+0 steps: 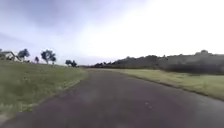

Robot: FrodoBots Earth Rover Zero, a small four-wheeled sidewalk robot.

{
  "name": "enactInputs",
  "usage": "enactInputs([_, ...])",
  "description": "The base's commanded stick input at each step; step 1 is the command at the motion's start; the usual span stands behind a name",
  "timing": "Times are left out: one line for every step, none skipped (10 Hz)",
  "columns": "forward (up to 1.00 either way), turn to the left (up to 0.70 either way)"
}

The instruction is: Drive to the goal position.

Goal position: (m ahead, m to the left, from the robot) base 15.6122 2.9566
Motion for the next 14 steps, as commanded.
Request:
enactInputs([1.0,0.0])
enactInputs([1.0,0.0])
enactInputs([1.0,0.0])
enactInputs([1.0,0.0])
enactInputs([1.0,0.0])
enactInputs([1.0,0.0])
enactInputs([1.0,0.0])
enactInputs([1.0,0.0])
enactInputs([1.0,0.0])
enactInputs([1.0,0.0])
enactInputs([1.0,0.0])
enactInputs([1.0,0.0])
enactInputs([1.0,0.0])
enactInputs([1.0,0.0])
